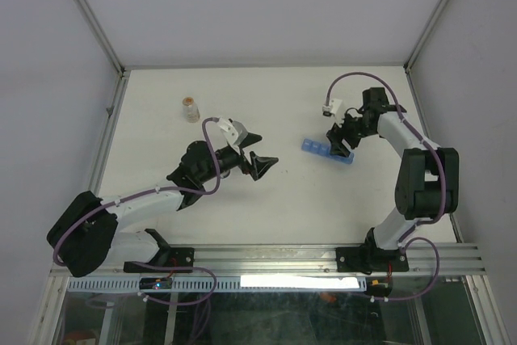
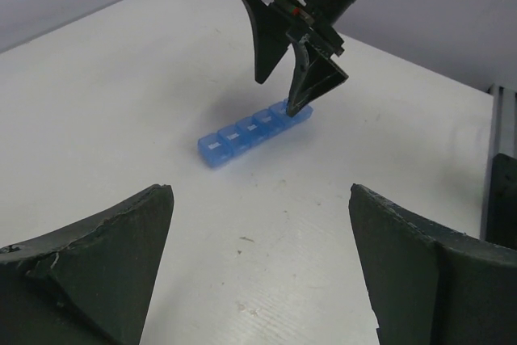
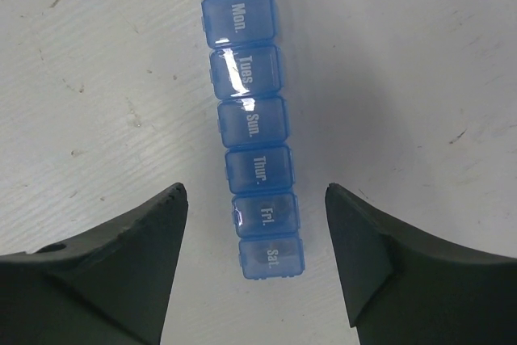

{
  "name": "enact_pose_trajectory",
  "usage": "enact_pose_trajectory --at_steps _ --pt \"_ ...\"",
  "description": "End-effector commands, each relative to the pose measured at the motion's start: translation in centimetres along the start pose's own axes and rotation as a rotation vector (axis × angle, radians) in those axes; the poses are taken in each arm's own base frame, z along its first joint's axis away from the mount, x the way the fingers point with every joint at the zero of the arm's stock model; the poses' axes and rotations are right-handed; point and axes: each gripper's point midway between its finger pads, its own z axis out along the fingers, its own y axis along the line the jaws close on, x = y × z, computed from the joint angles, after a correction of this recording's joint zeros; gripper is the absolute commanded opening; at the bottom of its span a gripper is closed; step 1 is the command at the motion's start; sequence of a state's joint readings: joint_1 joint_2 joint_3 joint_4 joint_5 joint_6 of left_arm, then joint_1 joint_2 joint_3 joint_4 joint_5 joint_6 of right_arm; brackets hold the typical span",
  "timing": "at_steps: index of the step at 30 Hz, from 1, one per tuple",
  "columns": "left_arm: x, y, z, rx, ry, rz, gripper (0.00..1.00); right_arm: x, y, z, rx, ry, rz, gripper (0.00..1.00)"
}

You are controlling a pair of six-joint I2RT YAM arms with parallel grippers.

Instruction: Sort the pills into containers

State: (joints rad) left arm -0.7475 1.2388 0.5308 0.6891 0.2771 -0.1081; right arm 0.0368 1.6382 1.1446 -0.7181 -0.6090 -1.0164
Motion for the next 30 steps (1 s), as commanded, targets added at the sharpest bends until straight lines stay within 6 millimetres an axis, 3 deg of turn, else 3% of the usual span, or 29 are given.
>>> enact_pose_trajectory --at_steps 1,6,20,25,30 --pt "-1.0 0.7 0.8 -0.031 -0.045 0.089 0.92 -0.5 -1.6 1.0 0.027 0.007 -0.039 0.71" --pt "0.0 0.7 1.1 -0.035 -0.043 0.067 0.91 -0.1 -1.3 2.1 0.015 0.026 -0.040 0.71" --pt "0.3 0.7 1.5 -0.034 -0.030 0.071 0.92 1.9 -0.6 4.0 0.019 0.123 -0.061 0.66" --pt "0.4 0.6 1.6 -0.033 -0.026 0.070 0.92 2.6 -0.4 4.4 0.014 0.143 -0.055 0.60" --pt "0.3 0.5 1.6 -0.029 -0.019 0.061 0.91 1.9 -0.6 4.3 0.026 0.130 -0.046 0.50"
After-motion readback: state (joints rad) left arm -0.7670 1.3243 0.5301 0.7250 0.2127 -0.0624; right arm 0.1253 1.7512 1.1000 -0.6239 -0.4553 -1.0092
